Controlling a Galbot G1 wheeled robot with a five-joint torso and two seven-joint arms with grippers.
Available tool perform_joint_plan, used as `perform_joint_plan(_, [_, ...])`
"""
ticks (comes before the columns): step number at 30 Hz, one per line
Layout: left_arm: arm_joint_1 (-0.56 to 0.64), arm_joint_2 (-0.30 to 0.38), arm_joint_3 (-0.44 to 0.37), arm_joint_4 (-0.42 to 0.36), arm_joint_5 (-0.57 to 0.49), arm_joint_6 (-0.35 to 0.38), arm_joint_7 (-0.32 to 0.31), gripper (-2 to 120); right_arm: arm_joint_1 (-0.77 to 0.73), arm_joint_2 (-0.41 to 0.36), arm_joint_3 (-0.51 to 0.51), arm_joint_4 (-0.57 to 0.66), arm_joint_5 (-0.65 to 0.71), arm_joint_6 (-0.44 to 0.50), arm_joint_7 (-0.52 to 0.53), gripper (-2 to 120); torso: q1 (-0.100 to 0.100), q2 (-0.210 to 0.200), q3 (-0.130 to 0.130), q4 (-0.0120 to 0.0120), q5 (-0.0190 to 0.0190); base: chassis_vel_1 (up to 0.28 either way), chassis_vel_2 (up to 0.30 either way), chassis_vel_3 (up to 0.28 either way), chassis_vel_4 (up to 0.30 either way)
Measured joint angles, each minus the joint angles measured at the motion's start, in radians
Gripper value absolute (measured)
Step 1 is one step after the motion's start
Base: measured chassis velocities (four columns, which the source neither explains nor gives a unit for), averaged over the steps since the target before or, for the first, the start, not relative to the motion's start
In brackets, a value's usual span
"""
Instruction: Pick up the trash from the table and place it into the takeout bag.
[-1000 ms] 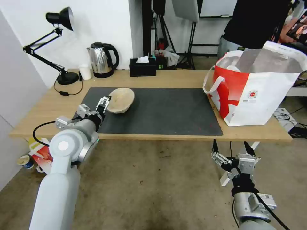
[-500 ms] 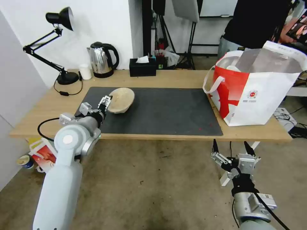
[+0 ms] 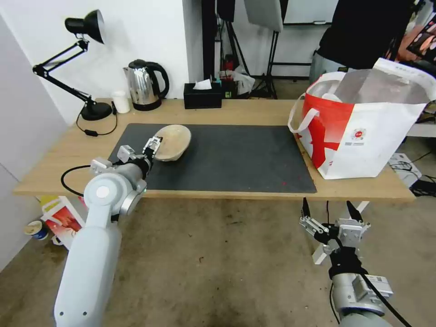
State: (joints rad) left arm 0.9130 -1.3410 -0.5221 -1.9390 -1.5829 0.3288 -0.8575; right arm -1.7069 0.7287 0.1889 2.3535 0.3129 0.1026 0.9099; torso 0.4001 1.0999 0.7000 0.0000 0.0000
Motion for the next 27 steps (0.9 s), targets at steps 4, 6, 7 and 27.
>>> perform_joint_plan(4, [-0.006, -0.008, 0.004, 0.013, 0.005, 0.001, 0.001, 100, 0.000, 0.000, 0.000, 0.000, 0.000, 0.000, 0.000, 100, 0.000, 0.000, 0.000, 0.0001, 0.0000, 0.000, 0.000, 0.000, 0.000])
perform_joint_plan(6, [-0.010, -0.012, 0.006, 0.019, 0.007, 0.001, 0.001, 100, 0.000, 0.000, 0.000, 0.000, 0.000, 0.000, 0.000, 100, 0.000, 0.000, 0.000, 0.0001, 0.0000, 0.000, 0.000, 0.000, 0.000])
perform_joint_plan(7, [-0.013, -0.014, 0.007, 0.024, 0.008, 0.001, 0.001, 100, 0.000, 0.000, 0.000, 0.000, 0.000, 0.000, 0.000, 100, 0.000, 0.000, 0.000, 0.0000, 0.0000, 0.000, 0.000, 0.000, 0.000])
perform_joint_plan(27, [-0.072, -0.036, 0.035, 0.130, 0.028, 0.002, 0.005, 100, 0.000, 0.000, 0.000, 0.000, 0.000, 0.000, 0.000, 100, 0.000, 0.000, 0.000, 0.0001, 0.0001, 0.000, 0.000, 0.000, 0.000])
